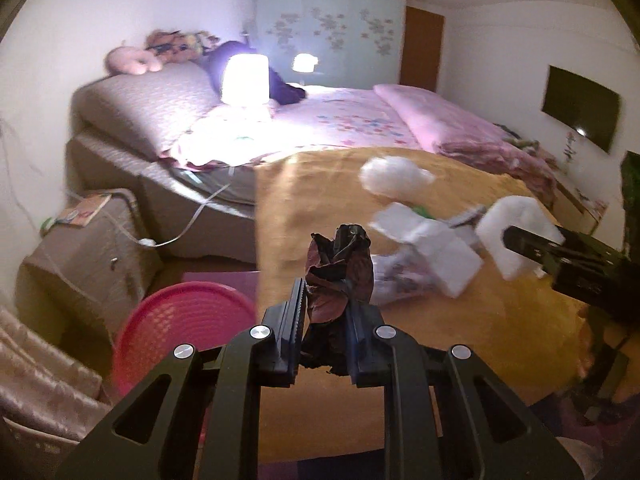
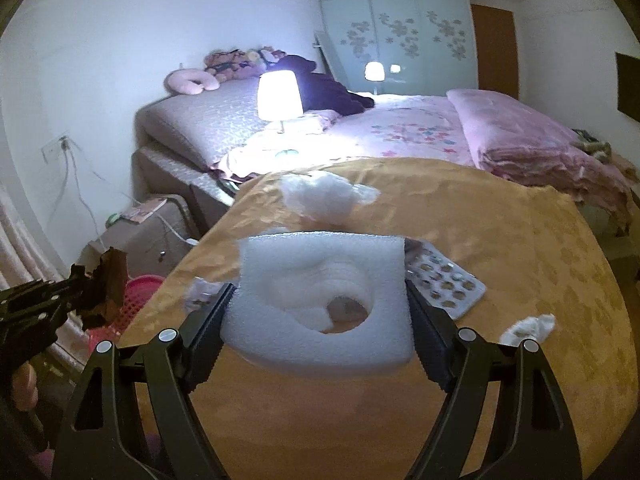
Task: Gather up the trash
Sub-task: 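Carry the dark cloth and white foam block over the pink basket with both tools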
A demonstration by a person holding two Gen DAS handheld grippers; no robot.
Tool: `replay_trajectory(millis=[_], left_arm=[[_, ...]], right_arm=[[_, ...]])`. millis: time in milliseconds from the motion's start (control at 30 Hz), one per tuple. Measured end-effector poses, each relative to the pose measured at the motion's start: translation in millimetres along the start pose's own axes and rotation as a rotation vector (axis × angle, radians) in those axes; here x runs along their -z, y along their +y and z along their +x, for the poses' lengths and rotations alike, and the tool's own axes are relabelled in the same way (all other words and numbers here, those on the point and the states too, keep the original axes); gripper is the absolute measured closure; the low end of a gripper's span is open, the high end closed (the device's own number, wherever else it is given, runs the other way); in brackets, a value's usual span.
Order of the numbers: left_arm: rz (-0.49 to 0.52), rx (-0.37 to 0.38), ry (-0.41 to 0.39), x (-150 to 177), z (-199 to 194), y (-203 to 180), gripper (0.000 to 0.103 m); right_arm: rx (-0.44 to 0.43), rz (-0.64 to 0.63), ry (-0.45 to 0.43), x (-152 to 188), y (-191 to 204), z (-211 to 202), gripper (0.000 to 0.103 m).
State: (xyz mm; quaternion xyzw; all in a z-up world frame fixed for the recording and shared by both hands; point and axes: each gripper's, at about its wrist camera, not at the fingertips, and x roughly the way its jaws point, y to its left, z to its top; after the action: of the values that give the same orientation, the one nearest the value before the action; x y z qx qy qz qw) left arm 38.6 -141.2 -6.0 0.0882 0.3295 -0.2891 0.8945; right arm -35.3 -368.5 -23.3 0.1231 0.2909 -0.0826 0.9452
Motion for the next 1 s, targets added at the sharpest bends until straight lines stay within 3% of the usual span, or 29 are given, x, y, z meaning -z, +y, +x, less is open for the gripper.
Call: replay_trajectory(millis=[267,1000], left_arm=[[-0.054,-0.120,-0.024,3.4,-6.3,41.6,0.086],[-0.162,-0.231,-0.023,9.3,-4.8,99.3,0.086]], right_arm=[[-0.067,-0.064,0.002,-15.1,41.3,12.9,0.025],[-0.190,-0.175,0.035,-23.8,126.7,43.0,0.025]])
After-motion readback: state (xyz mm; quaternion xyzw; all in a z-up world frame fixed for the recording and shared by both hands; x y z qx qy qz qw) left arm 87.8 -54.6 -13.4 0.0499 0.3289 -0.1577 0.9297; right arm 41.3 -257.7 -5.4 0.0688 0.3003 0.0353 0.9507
